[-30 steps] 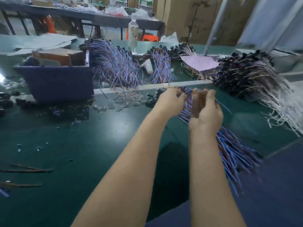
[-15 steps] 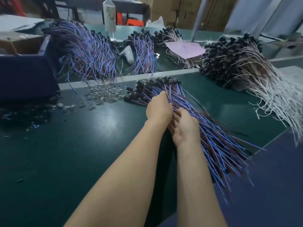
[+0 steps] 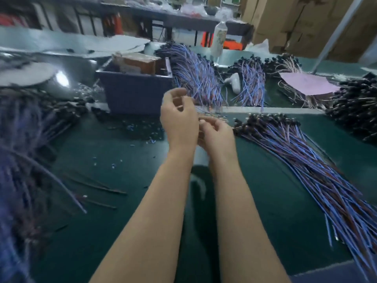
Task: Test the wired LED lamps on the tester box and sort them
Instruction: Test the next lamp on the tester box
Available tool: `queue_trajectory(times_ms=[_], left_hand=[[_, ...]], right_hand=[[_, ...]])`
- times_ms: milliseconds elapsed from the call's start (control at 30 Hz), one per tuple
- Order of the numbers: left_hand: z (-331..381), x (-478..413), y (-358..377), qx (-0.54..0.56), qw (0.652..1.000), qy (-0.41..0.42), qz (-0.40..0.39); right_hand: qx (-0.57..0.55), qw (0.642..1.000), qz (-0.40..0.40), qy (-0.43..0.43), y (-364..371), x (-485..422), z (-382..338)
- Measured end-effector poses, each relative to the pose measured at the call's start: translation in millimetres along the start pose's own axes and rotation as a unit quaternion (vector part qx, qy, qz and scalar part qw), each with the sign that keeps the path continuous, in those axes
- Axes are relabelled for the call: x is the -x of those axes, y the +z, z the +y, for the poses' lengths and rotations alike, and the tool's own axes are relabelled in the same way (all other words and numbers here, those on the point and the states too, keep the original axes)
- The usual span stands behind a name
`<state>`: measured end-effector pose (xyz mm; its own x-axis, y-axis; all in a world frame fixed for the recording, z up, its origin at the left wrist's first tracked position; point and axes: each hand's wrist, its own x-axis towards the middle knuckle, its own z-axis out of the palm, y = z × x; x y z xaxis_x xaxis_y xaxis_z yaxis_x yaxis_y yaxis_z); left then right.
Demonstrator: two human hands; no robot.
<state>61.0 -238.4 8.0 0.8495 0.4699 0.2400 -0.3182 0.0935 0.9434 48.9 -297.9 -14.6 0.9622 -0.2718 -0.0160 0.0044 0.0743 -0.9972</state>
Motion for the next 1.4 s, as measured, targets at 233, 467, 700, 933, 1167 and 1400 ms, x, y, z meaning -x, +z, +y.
queue_trajectory(times_ms=[233,467,700,933,1167,1400], left_hand=[[26,-57,-137,0.059,0.974,-0.044,0.215],[38,-90,-206,0.109,0.937,-0.061,0.325],[33,-99,-214,0.163,0.919,-0.092,0.348],[29,-101,-214,0.16,0.919,-0.089,0.348],[16,-100,-204,-0.03,0.976,-0.114,0.185],[27,-72,-151,-0.249,0.95,-0.02,-0.188]], right_hand=[[0.191,0.957,-0.202,-0.088,141,40,20],[0.196,0.938,-0.287,-0.02,235,60,32],[0.347,0.896,-0.266,-0.078,263,53,47],[0.196,0.957,-0.207,0.054,250,44,35],[-0.02,0.957,-0.277,0.085,209,33,7],[-0.158,0.977,-0.052,-0.135,127,22,-33]])
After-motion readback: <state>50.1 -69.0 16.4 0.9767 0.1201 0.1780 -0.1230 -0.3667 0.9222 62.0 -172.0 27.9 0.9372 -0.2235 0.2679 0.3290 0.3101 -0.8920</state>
